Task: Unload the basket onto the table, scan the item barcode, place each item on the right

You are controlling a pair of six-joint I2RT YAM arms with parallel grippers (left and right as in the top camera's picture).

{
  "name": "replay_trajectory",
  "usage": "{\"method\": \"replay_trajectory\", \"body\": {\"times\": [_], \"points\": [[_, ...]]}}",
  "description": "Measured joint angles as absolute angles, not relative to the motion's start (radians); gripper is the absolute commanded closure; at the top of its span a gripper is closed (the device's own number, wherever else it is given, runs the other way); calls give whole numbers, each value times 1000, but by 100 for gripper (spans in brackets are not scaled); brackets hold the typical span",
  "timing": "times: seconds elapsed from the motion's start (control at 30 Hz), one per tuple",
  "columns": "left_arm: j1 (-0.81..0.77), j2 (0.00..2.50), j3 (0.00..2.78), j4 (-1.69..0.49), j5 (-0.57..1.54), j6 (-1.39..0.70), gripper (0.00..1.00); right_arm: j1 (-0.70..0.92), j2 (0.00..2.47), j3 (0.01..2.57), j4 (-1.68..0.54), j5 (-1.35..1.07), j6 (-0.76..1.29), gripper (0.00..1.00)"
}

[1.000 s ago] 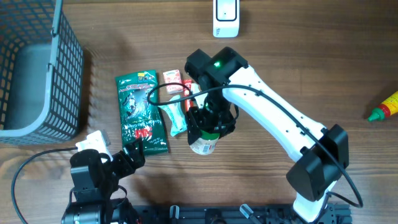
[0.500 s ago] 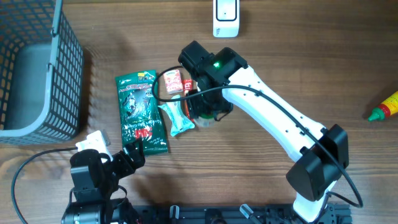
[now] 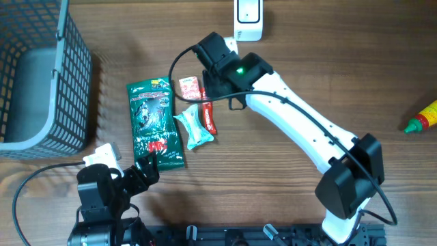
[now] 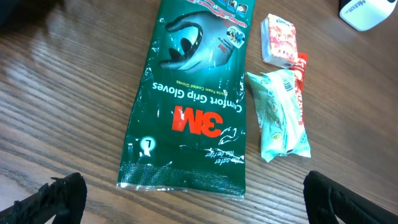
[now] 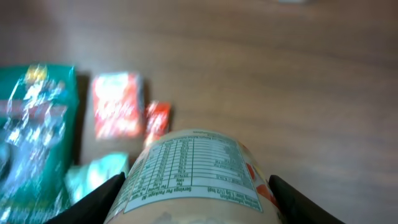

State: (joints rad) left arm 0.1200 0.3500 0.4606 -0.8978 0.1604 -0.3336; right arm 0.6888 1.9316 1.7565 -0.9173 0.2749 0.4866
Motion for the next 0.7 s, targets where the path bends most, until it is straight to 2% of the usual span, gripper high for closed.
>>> {"method": "replay_trajectory", "body": {"times": [0.2,0.4,0.57,0.7], "points": [[120,350,461,-898,161,-334,0,586,1932,1753,-715,339,471,43],[120,350,461,-898,161,-334,0,477,1946,1752,-448,340,384,43],[120,350,461,-898,160,-334,0,443,2023,1752,-268,340,325,47],[120,350,461,-898,161,-334,0,437,2117,1747,-18,338,269,46]]}}
